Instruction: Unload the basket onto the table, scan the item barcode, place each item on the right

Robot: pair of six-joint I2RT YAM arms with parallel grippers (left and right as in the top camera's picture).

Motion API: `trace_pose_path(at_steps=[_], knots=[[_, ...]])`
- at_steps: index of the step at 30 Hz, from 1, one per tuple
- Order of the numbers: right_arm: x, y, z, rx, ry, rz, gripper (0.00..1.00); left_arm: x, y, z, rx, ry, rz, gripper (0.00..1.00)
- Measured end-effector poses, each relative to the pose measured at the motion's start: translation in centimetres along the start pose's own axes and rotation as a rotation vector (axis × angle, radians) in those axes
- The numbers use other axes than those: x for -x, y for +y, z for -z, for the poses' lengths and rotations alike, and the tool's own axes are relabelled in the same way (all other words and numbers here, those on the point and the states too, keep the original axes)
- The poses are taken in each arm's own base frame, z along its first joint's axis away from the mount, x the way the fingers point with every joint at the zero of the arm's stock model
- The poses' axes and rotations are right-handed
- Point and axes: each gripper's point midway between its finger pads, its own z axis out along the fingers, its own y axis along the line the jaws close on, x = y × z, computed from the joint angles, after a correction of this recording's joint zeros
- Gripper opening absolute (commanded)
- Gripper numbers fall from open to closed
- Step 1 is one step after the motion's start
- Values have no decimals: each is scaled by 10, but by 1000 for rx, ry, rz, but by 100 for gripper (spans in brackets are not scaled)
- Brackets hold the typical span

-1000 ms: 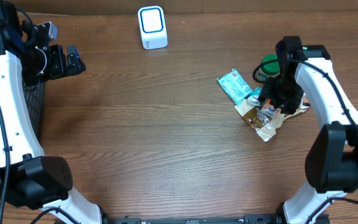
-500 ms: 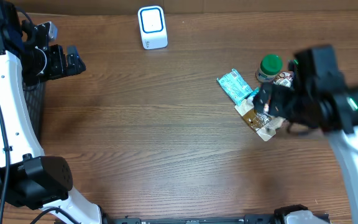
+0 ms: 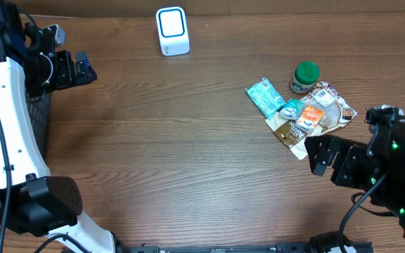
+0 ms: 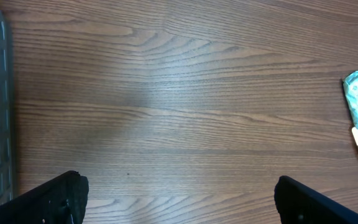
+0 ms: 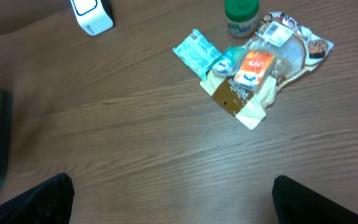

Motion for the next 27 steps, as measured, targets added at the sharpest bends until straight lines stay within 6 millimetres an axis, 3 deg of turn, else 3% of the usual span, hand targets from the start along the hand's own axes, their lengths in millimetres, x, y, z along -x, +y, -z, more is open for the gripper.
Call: trace_pose_path(at_steps=[7, 14, 21, 27], knots=[[4, 5, -1, 18, -12, 15, 100, 0, 0, 0, 0, 0, 0, 100], [29, 6, -11, 8, -135, 40, 100, 0, 0, 0, 0, 0, 0, 100], [47, 0, -24, 40, -389, 121, 100, 0, 0, 0, 1, 0, 0, 100], [46, -24, -29, 44, -644, 105, 100, 0, 0, 0, 0, 0, 0, 100]])
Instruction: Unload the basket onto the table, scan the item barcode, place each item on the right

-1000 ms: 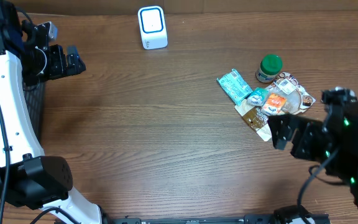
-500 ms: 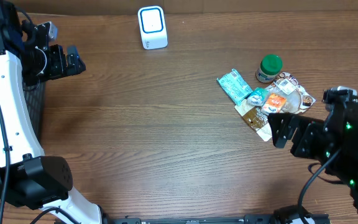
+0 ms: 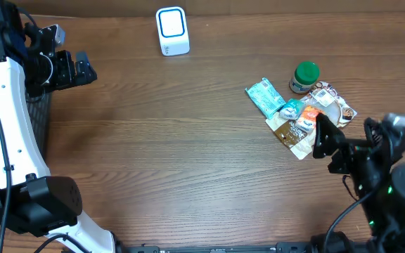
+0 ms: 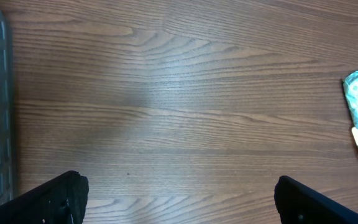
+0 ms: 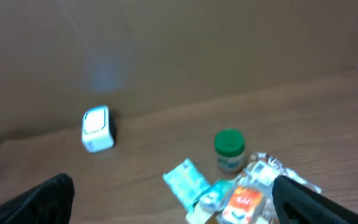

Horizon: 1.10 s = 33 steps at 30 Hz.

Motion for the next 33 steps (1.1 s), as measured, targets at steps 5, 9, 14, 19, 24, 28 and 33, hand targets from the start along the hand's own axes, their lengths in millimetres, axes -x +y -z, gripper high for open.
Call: trace_pose_path(at_steps=[5, 9, 14, 19, 24, 28, 33], knots=[[-27, -9, -12, 26, -125, 11, 100, 0, 0, 0, 0, 0, 0, 99], [-54, -16, -23, 50, -207, 15, 100, 0, 0, 0, 0, 0, 0, 100], [-86, -22, -31, 79, -247, 19, 100, 0, 0, 0, 0, 0, 0, 99], [-111, -25, -37, 103, -256, 22, 100, 0, 0, 0, 0, 0, 0, 99], [-123, -27, -39, 113, -260, 22, 100, 0, 0, 0, 0, 0, 0, 100], [-131, -29, -44, 111, -254, 22, 100, 0, 0, 0, 0, 0, 0, 100], [-144, -33, -49, 102, -221, 25, 100, 0, 0, 0, 0, 0, 0, 100]])
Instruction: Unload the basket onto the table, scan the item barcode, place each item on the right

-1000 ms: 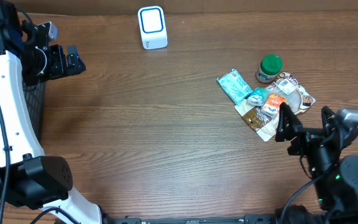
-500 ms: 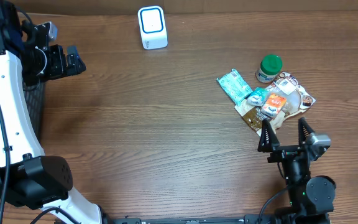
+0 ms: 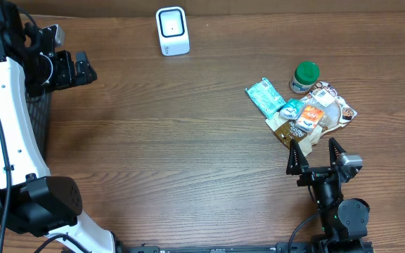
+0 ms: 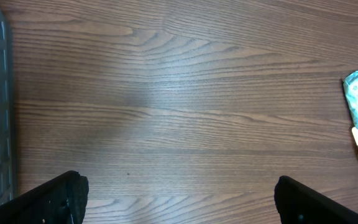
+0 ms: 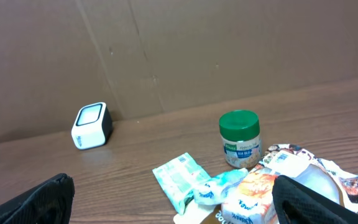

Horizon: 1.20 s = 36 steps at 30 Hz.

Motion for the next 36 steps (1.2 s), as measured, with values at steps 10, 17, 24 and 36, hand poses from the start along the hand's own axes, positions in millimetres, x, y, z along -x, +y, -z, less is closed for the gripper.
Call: trace_pose_path(at_steps=[10, 17, 24, 36], knots=[[-6, 0, 0, 1, 24, 21, 100, 0, 0, 0, 0, 0, 0, 100], [-7, 1, 0, 11, 28, 24, 100, 0, 0, 0, 0, 0, 0, 100], [-7, 2, 0, 15, 29, 24, 100, 0, 0, 0, 0, 0, 0, 100], [-7, 2, 0, 16, 29, 25, 100, 0, 0, 0, 0, 0, 0, 100]])
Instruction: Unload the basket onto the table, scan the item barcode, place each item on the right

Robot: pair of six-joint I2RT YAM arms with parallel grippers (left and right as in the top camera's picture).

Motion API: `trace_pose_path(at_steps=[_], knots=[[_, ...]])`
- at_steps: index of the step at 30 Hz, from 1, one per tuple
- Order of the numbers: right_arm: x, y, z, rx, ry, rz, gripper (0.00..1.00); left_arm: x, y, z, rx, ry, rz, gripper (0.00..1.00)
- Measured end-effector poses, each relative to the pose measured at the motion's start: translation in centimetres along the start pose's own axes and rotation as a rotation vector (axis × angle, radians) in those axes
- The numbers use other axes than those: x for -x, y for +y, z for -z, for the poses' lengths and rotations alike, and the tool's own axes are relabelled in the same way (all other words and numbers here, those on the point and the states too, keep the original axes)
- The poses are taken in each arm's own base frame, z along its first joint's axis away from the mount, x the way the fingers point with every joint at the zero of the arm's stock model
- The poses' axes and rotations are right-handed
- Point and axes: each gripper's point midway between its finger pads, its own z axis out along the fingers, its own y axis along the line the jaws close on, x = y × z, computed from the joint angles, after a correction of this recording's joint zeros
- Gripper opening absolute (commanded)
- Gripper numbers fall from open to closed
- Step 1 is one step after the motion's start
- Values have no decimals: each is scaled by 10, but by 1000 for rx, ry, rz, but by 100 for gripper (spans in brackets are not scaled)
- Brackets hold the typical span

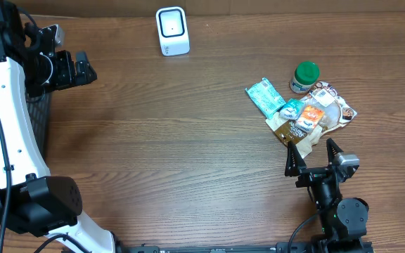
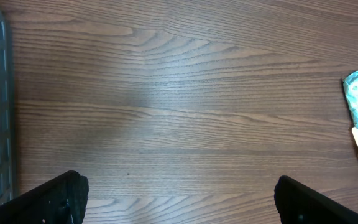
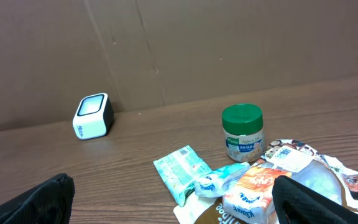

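Note:
A white barcode scanner stands at the back of the table. The items lie in a pile at the right: a teal packet, a green-lidded jar, an orange packet and a brown-and-white pouch. My right gripper is open, low on the near side of the pile, facing it and holding nothing. At the far left my left gripper is open over bare wood.
A dark gridded mat lies at the table's left edge. A cardboard wall closes the back behind the scanner. Wide bare wood lies between scanner and pile.
My right gripper has shifted slightly nearer the pile, and its view is tilted a little lower. The left arm and all items are where they were.
At first my right gripper was open at the right edge, looking down on the pile. Then it sat close beside the pile, tilted up. After that it was low at the pile's near side, facing it level, where it remains. The left arm stayed put throughout.

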Motion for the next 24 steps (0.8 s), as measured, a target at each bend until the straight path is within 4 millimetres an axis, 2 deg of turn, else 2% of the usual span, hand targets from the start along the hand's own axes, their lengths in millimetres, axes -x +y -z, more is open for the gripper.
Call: trace_pose_path(at_steps=[16, 20, 24], knots=[[0, 0, 0, 0, 0, 0, 100, 0, -2, 5, 0, -12, -6, 100], [0, 0, 0, 0, 0, 0, 100, -4, -20, 28, -2, -69, -49, 100], [0, 0, 0, 0, 0, 0, 100, -18, -59, 71, -21, -181, -150, 100]])
